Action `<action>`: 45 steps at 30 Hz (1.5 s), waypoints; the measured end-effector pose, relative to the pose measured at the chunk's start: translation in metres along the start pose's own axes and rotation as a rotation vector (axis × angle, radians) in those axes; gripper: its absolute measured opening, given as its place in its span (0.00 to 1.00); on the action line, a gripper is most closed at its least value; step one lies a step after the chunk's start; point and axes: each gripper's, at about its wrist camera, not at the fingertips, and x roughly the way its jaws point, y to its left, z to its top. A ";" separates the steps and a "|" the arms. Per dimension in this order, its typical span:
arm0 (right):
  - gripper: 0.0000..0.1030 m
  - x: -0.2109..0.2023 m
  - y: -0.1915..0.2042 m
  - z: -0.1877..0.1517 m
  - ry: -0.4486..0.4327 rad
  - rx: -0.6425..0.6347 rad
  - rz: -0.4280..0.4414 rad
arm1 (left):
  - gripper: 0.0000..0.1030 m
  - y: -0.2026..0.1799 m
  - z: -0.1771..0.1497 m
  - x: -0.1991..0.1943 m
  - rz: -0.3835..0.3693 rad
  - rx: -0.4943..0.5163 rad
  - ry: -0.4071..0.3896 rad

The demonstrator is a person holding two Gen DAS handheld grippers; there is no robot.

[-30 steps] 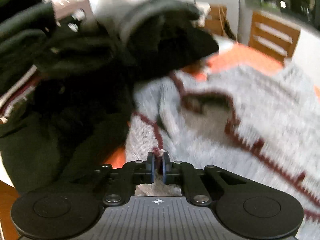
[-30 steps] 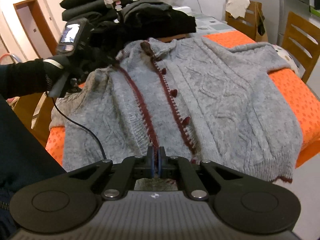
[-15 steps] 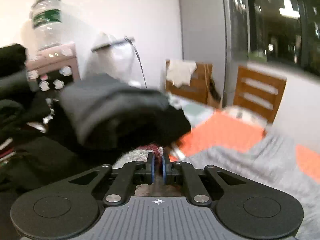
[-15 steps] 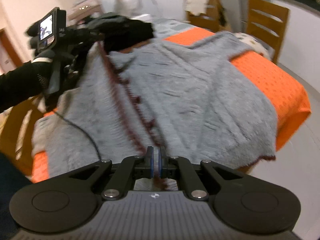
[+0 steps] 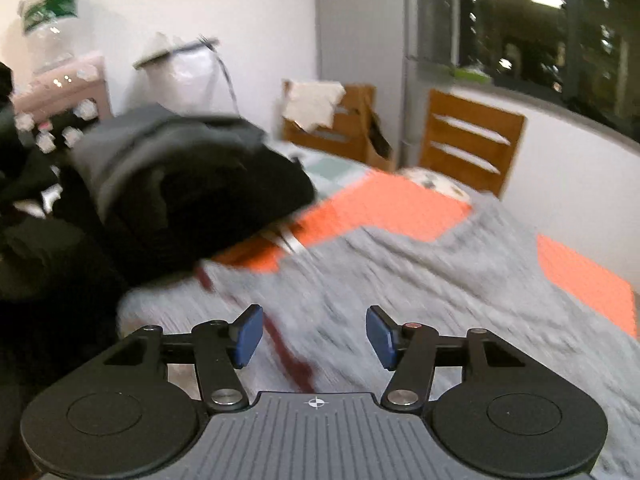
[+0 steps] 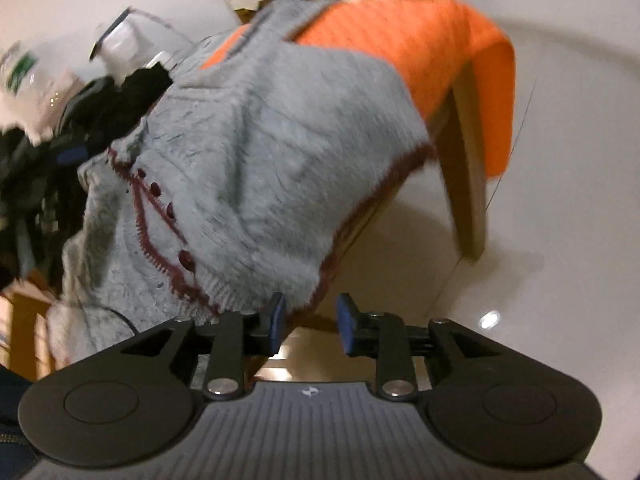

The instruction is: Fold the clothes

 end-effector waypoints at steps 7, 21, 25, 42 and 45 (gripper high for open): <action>0.43 0.040 -0.039 -0.023 -0.015 0.254 0.214 | 0.58 -0.033 -0.039 0.000 -0.139 0.082 0.183; 0.45 0.056 -0.052 -0.051 -0.098 0.485 0.426 | 0.65 -0.076 -0.079 0.016 -0.181 -0.030 0.290; 0.29 0.039 -0.044 -0.048 -0.172 0.475 0.465 | 0.35 -0.080 -0.079 0.012 -0.157 -0.037 0.264; 0.08 0.015 -0.012 -0.023 -0.098 0.198 0.279 | 0.07 -0.085 -0.053 -0.011 -0.111 0.186 0.243; 0.18 0.017 0.003 -0.018 -0.066 0.098 0.250 | 0.15 -0.074 -0.056 -0.013 -0.117 0.196 0.238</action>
